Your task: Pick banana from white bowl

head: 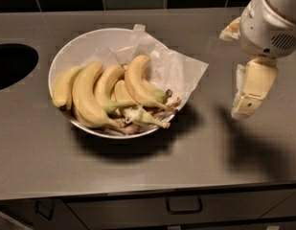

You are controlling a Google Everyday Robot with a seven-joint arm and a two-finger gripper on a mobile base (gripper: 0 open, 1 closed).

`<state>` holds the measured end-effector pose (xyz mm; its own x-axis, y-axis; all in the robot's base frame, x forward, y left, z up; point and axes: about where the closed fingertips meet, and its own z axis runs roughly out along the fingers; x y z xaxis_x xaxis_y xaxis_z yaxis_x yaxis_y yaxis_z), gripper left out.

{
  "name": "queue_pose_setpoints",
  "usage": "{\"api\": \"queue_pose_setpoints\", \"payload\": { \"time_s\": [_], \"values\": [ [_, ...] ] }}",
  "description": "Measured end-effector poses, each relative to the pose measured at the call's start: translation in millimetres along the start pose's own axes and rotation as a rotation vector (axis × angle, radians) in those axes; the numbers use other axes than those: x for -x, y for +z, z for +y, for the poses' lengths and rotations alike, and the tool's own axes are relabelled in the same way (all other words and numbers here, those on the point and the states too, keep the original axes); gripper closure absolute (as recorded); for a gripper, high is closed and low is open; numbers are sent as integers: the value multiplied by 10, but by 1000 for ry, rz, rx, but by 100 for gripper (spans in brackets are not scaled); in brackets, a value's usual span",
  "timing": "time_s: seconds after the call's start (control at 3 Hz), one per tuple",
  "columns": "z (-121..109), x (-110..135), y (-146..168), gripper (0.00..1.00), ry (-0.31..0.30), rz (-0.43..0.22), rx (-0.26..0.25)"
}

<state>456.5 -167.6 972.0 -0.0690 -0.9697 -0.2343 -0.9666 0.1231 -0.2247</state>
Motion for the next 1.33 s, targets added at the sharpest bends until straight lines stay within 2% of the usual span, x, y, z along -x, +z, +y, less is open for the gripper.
{"api": "queue_pose_setpoints", "payload": {
  "time_s": [0.33, 0.67, 1.0, 1.33],
  "values": [
    [0, 1, 0, 0, 0, 0, 0],
    [-31, 132, -62, 0, -63, -5, -23],
    [-48, 435, -195, 0, -203, -11, -52],
    [-17, 697, -222, 0, -336, -27, -52]
  ]
}}
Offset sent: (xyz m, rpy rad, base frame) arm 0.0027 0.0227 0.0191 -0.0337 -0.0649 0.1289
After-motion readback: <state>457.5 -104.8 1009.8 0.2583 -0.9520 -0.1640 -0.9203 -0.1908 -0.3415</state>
